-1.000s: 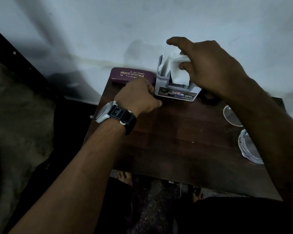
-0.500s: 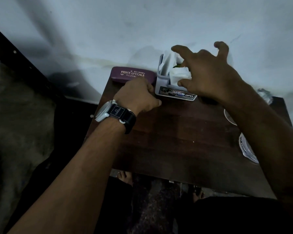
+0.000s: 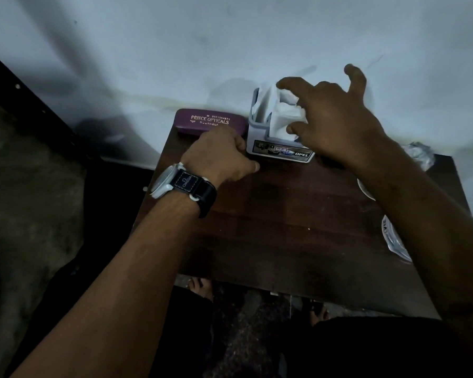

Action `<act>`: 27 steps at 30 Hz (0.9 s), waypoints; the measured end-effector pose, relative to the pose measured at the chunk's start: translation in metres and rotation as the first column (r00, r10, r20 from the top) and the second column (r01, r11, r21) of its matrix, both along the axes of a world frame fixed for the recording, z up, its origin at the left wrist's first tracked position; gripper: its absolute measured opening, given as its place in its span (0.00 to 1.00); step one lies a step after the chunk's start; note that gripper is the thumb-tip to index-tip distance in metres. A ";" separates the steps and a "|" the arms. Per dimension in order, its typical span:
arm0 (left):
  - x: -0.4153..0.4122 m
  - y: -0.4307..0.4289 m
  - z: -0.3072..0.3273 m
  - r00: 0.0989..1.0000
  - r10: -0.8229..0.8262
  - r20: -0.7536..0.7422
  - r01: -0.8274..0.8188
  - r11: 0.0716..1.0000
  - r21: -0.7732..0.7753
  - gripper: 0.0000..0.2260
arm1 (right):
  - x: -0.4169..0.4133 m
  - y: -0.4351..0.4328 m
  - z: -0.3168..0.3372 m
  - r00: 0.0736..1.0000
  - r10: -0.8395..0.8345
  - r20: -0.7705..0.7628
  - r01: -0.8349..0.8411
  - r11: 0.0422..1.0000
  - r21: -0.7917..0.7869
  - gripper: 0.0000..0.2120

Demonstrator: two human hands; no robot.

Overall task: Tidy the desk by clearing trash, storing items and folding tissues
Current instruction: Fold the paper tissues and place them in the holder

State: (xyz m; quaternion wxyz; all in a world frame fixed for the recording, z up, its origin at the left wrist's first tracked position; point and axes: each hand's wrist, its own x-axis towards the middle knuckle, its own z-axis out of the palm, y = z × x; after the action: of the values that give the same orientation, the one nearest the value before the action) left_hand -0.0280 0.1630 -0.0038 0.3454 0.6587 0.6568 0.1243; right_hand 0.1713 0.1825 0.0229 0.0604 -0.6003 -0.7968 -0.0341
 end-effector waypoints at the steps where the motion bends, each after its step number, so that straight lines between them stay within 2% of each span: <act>1: 0.000 0.000 0.000 1.000 0.003 0.002 -0.003 1.000 -0.001 0.19 | 0.000 0.001 0.000 0.999 -0.010 -0.040 0.010 1.000 -0.002 0.31; 7: 0.002 0.001 -0.001 1.000 0.005 0.012 -0.005 1.000 -0.013 0.22 | 0.004 0.003 -0.008 0.999 -0.049 0.018 0.050 0.997 -0.064 0.36; 10: 0.003 0.001 -0.001 1.000 -0.004 0.008 0.004 1.000 -0.012 0.23 | 0.007 0.002 -0.007 0.999 -0.006 0.052 0.008 1.000 -0.027 0.39; 13: 0.003 0.000 -0.001 1.000 -0.004 -0.002 0.004 1.000 -0.007 0.22 | 0.009 0.003 -0.002 0.999 0.008 0.045 -0.010 0.999 0.036 0.35; 16: 0.004 -0.001 0.000 1.000 0.000 -0.006 0.000 1.000 -0.011 0.20 | 0.008 0.004 -0.004 0.999 0.001 0.041 -0.002 0.999 0.035 0.31; 19: 0.005 -0.001 0.001 1.000 -0.002 -0.005 0.002 1.000 -0.013 0.19 | 0.010 0.004 -0.009 1.000 -0.019 0.020 0.019 1.000 -0.002 0.31; 24: 0.006 0.000 0.000 1.000 -0.009 -0.008 0.009 1.000 -0.020 0.19 | 0.010 0.002 -0.005 0.997 -0.013 0.078 0.015 1.000 -0.026 0.32; 27: 0.008 0.001 -0.001 1.000 -0.017 -0.009 0.017 1.000 -0.005 0.20 | 0.016 -0.005 0.009 0.999 -0.013 -0.034 0.012 1.000 -0.007 0.32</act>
State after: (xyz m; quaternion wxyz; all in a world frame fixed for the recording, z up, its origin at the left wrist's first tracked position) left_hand -0.0204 0.1636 -0.0051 0.3453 0.6639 0.6530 0.1168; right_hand 0.1873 0.1774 0.0316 0.0718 -0.6060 -0.7919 -0.0214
